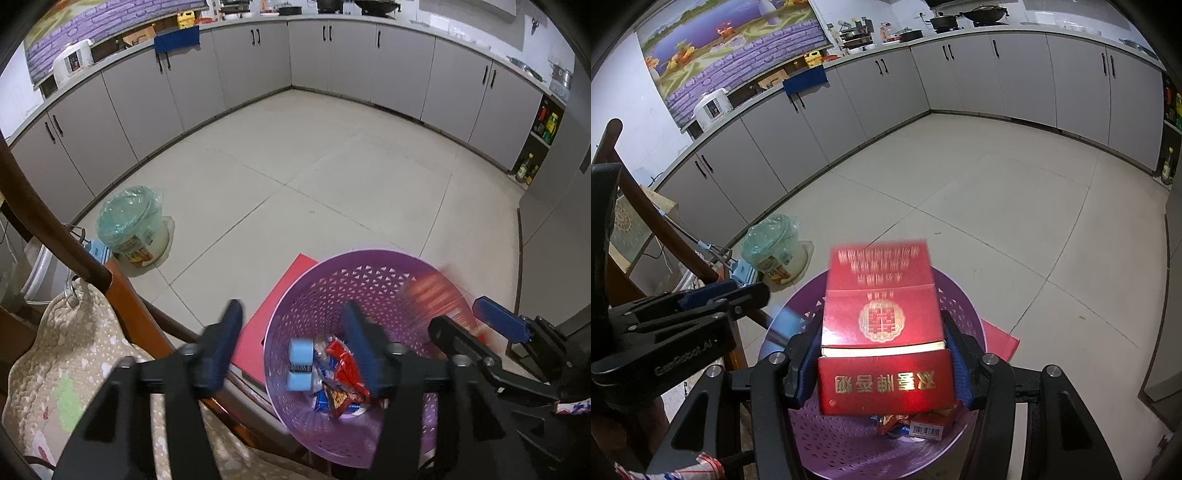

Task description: Collect trash

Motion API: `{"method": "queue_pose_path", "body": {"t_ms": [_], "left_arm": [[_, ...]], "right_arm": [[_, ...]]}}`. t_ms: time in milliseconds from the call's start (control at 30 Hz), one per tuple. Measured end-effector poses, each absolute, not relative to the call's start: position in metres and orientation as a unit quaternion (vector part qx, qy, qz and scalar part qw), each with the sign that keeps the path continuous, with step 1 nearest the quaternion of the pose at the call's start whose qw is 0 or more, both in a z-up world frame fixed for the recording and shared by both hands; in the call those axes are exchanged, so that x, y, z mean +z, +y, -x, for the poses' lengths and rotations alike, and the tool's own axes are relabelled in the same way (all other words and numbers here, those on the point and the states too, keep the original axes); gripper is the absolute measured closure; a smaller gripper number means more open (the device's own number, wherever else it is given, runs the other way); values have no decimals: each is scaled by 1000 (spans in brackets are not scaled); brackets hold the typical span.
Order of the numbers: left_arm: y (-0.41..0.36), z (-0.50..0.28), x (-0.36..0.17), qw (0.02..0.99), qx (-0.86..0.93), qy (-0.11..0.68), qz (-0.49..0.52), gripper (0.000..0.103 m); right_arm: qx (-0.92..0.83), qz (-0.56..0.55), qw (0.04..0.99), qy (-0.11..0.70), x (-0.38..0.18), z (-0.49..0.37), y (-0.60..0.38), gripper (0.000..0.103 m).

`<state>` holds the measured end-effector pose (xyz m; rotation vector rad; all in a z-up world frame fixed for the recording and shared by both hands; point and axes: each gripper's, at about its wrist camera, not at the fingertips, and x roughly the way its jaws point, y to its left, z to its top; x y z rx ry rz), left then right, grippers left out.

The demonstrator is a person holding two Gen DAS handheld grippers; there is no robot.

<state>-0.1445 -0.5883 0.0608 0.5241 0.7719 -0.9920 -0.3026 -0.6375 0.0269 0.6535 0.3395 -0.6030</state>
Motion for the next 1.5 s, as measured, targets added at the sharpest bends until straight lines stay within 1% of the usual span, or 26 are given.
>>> {"method": "queue_pose_path", "body": {"t_ms": [67, 233, 400, 567, 700, 767, 833, 1067, 1200, 1300, 1367, 1500], "left_arm": [[-586, 146, 63, 778, -460, 355, -239, 39], [-577, 149, 68, 780, -459, 354, -236, 36], [-565, 154, 74, 785, -456, 349, -231, 31], [-541, 166, 85, 798, -448, 336, -221, 22], [-518, 177, 93, 811, -438, 326, -210, 20], [-503, 183, 98, 819, -431, 319, -203, 18], [-484, 191, 107, 835, -418, 301, -194, 17], [-422, 209, 133, 888, -368, 218, -169, 4], [-390, 218, 149, 900, -359, 181, -168, 4], [-366, 226, 168, 908, -358, 156, -148, 3], [-348, 235, 182, 915, -360, 140, -121, 0], [-325, 255, 200, 919, -362, 121, -101, 0]], "right_arm": [[-293, -313, 889, 163, 28, 303, -636, 35], [-301, -319, 884, 161, 27, 305, -638, 35], [-309, -320, 881, 160, 26, 307, -639, 35], [-323, -314, 880, 154, 27, 311, -639, 34], [-335, -311, 878, 145, 28, 318, -638, 32], [-342, -308, 876, 142, 28, 323, -637, 32], [-352, -303, 874, 139, 27, 328, -634, 31], [-388, -292, 863, 137, 29, 340, -625, 30], [-395, -269, 867, 141, 41, 344, -612, 30], [-387, -258, 874, 138, 57, 359, -595, 30], [-384, -236, 882, 140, 71, 369, -578, 29], [-369, -191, 898, 143, 92, 386, -536, 25]]}}
